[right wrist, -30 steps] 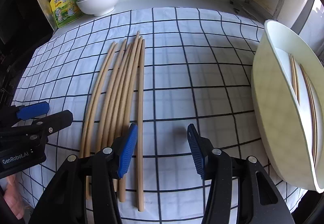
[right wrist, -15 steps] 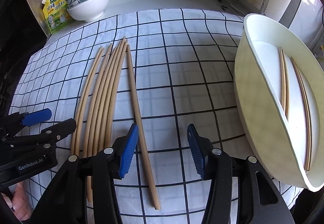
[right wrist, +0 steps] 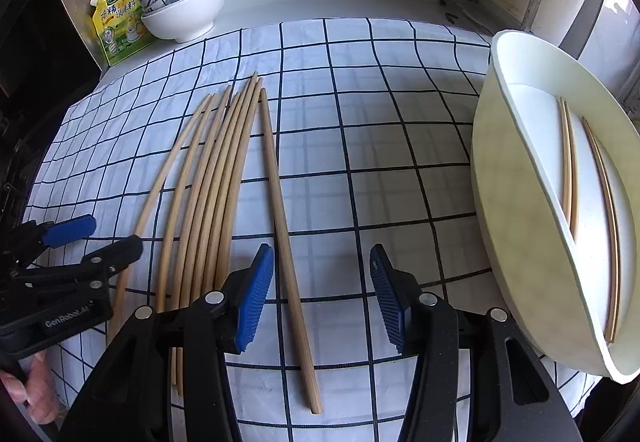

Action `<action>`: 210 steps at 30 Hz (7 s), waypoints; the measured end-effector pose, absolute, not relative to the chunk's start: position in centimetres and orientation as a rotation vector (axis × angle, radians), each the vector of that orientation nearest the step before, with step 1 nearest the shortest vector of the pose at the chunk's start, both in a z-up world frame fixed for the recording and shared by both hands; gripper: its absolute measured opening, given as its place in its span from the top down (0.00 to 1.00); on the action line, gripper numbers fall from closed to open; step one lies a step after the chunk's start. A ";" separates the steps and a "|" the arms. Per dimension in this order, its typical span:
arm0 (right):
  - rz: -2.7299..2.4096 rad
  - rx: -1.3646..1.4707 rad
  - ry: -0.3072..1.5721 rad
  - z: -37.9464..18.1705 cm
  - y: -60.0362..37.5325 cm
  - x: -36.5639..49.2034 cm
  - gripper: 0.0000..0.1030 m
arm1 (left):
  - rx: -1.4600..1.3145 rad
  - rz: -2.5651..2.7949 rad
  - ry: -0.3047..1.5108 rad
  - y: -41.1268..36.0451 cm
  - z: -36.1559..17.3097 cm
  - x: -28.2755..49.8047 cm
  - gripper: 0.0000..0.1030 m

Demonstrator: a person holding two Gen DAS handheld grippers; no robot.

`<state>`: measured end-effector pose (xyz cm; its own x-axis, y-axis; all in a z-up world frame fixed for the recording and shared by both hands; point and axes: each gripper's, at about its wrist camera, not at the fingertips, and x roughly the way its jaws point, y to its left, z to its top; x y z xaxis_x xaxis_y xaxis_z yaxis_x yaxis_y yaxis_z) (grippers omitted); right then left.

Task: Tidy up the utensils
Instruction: 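Close the right tool on one chopstick while the left tool grasps another, then lift both held chopsticks and carry them over the white basin, then lower the chopsticks into the basin and open both tools, then move both open tools back over the remaining chopsticks on the cloth, then close the right tool on one chopstick while the left tool grasps another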

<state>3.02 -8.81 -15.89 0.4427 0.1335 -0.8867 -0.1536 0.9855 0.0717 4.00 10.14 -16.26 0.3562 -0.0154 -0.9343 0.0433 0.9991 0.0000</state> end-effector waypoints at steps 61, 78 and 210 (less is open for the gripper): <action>-0.019 0.263 0.971 -7.1 -31.7 2.1 0.94 | 0.161 -0.557 1.019 -18.0 -4.0 8.9 0.93; -0.061 0.321 1.051 -11.6 -36.2 3.9 0.93 | 0.287 -0.566 1.141 -24.6 -10.0 11.4 0.92; 0.165 -0.048 1.100 -16.4 -8.9 3.7 0.58 | 0.045 -0.083 1.172 7.2 -16.4 5.3 0.41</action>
<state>3.71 -8.85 -16.39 0.4425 0.1094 -0.8901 -0.1569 0.9867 0.0432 5.28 7.19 -16.37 0.3853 -0.0416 -0.9218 0.0889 0.9960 -0.0078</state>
